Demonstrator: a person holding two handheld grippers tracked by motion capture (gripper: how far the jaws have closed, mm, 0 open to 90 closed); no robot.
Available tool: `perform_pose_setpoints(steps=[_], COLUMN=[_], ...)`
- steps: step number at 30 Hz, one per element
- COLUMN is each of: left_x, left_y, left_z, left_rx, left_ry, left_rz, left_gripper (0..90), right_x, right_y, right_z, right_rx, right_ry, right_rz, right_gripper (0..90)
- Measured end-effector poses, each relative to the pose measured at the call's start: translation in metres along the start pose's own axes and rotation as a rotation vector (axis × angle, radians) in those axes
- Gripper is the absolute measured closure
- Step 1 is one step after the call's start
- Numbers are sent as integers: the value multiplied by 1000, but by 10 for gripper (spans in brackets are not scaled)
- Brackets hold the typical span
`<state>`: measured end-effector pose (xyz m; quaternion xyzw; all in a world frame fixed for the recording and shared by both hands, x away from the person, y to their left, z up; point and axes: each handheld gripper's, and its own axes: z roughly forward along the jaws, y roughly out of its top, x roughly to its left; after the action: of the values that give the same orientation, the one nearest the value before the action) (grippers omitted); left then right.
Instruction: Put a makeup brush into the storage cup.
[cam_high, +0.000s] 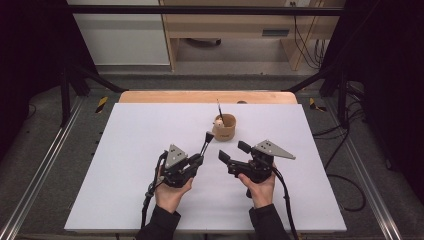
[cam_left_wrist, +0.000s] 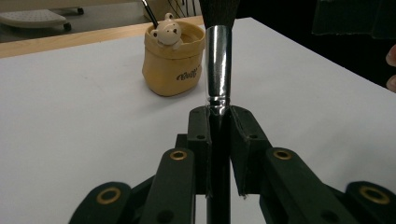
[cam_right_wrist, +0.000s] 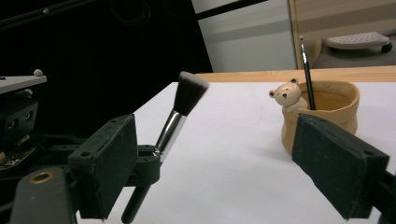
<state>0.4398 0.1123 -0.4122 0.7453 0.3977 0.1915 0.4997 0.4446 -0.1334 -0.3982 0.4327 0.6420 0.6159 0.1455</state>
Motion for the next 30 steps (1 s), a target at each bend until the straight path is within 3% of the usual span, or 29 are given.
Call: perform_pose_setpoints(steps=[22,30], left_x=[-17,-23], left_y=[4,6], left_z=[11,12], left_rx=[-11,-14], left_ry=[-13,-14], left_rz=[29,44], left_gripper=[787,787], right_x=[-2,-1], right_y=[-9,-11], right_z=[18,23], right_rx=[25,30], right_ry=[-2,24], right_rz=[76,117], right_gripper=[173,219])
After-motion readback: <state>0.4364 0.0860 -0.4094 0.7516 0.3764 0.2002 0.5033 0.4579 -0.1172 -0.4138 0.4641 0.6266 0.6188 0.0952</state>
